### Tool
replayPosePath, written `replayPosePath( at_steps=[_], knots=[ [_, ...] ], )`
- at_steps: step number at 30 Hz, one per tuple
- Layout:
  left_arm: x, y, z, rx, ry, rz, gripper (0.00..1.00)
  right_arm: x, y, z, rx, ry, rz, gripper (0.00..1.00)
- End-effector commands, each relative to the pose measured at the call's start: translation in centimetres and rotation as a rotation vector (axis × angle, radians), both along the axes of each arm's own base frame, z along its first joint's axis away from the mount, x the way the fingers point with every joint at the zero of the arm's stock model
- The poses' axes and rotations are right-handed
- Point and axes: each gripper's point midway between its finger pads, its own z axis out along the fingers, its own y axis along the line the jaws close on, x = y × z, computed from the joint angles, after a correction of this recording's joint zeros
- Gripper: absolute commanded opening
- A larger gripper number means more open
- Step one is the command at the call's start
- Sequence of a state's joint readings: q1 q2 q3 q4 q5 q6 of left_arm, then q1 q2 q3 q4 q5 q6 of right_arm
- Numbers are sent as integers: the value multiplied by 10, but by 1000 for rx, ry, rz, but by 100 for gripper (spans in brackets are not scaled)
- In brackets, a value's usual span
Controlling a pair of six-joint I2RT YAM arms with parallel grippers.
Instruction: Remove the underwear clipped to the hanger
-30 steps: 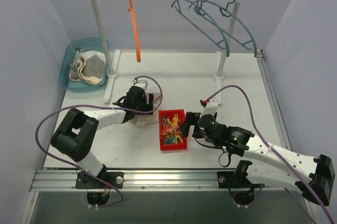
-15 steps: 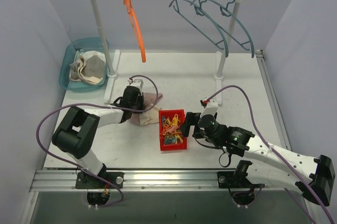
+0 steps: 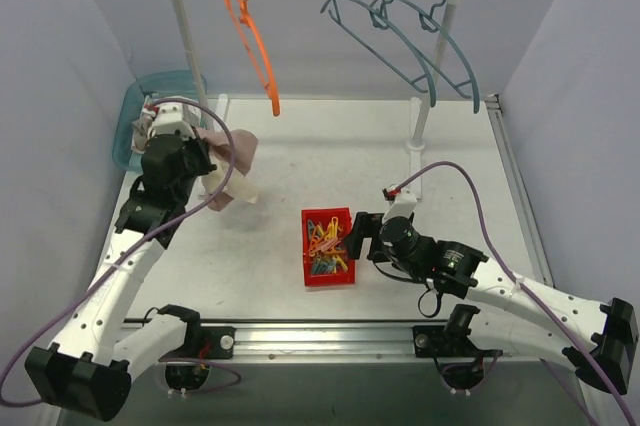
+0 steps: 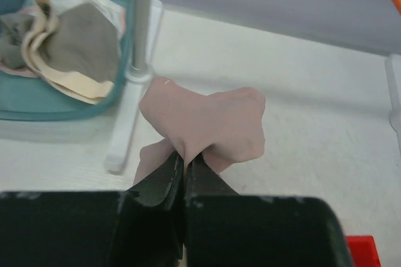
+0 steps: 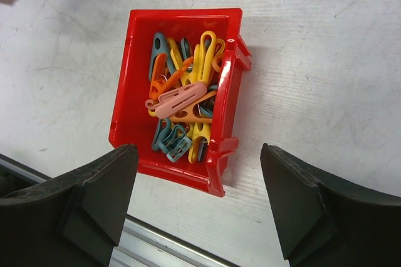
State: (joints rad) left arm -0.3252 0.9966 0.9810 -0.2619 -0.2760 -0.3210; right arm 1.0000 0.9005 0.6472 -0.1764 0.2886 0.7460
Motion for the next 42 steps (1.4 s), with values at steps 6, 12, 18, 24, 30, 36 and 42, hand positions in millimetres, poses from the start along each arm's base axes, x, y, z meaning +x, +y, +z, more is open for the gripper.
replayPosePath(
  at_steps=[6,12,18,24,30,36,42],
  knots=[
    [26,112,15,125,-2,192,3,4,6,21,18,-35,30,81],
    [89,158,59,111,-205,281,3,4,7,11,-10,-18,42,81],
    [156,195,66,121,-240,300,3,12,3,-2,-50,7,28,81],
    [214,214,69,149,-285,279,2,22,1,-20,-69,46,20,81],
    [253,208,-20,122,-137,184,2,28,9,-41,-80,76,35,81],
    [261,215,-97,114,-2,182,36,30,21,-49,-56,82,55,81],
    [263,218,-98,114,-9,194,99,31,23,-59,-66,99,59,82]
  ],
)
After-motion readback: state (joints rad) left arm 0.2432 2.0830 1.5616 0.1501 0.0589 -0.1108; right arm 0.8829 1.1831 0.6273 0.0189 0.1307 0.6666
